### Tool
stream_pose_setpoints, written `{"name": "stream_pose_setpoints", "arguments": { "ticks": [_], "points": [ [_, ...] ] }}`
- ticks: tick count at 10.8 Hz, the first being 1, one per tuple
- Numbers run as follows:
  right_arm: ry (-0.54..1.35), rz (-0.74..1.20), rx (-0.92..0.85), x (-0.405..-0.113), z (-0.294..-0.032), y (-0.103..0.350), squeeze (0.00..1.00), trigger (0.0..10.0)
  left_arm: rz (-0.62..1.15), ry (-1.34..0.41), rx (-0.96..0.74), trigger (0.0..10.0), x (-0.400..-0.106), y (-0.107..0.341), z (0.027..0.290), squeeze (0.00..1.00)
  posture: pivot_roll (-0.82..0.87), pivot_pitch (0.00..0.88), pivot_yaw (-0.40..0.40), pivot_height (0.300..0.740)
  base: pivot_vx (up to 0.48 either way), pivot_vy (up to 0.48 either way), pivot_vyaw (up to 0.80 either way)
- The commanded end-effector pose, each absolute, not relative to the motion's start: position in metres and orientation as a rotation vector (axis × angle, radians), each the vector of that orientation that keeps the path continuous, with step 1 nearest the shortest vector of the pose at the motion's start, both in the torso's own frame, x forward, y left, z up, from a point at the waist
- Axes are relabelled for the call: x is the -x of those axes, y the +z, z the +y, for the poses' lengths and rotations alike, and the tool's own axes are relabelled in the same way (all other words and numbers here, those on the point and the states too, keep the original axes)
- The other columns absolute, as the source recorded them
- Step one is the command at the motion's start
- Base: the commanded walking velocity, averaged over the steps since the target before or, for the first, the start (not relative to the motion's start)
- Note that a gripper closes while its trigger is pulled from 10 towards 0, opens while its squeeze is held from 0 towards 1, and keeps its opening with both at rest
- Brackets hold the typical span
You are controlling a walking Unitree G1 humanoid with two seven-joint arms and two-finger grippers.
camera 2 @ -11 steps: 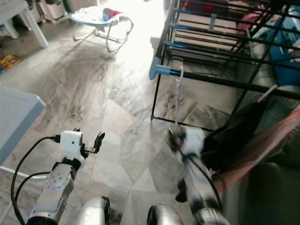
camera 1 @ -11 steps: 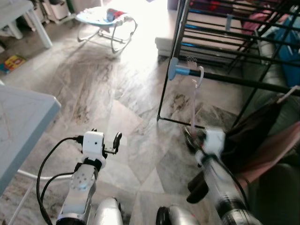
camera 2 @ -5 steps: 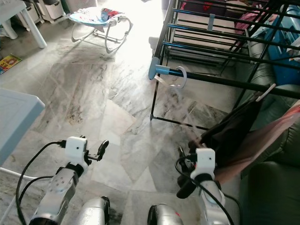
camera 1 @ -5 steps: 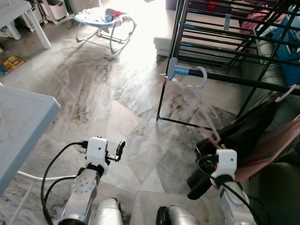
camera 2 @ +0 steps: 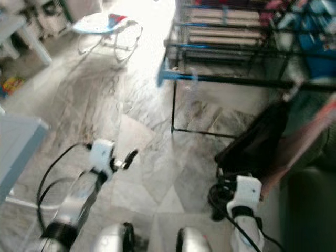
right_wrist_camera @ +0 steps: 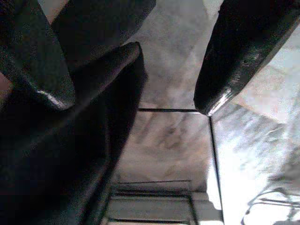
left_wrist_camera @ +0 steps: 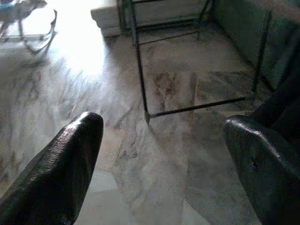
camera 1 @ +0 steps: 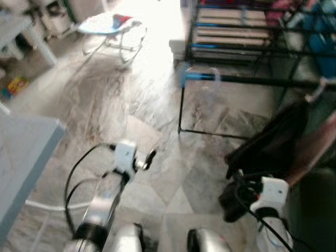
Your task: Hang hanger
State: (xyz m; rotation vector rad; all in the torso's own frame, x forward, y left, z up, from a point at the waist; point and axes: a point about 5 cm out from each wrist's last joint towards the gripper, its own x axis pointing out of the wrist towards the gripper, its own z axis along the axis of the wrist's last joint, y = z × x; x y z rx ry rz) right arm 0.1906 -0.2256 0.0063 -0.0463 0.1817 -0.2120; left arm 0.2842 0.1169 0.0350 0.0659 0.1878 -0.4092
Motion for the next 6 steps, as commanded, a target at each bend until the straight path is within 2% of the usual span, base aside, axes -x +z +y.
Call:
{"name": "stream_pose_setpoints", "arguments": {
  "ticks": [1,3,6],
  "points": [
    [-0.254,0.172,0.047,-0.189,-0.232,0.009,1.00,10.0,0.197,-0.429,-0.085,10.0,-0.282,0.030,0.113,0.00,-0.21,0.148,0.087,0.740,0.000,0.000,0.00],
    [-0.216,0.166,0.066,-0.190,-0.224,0.014,1.00,10.0,0.182,-0.399,-0.079,10.0,-0.281,0.031,0.111,0.00,-0.21,0.153,0.084,0.740,0.000,0.000,0.00],
    [-0.195,0.181,0.071,-0.199,-0.219,0.015,1.00,10.0,0.213,-0.337,-0.065,10.0,-0.262,0.014,0.124,0.00,-0.18,0.150,0.055,0.740,0.000,0.000,0.00]
  ]
}}
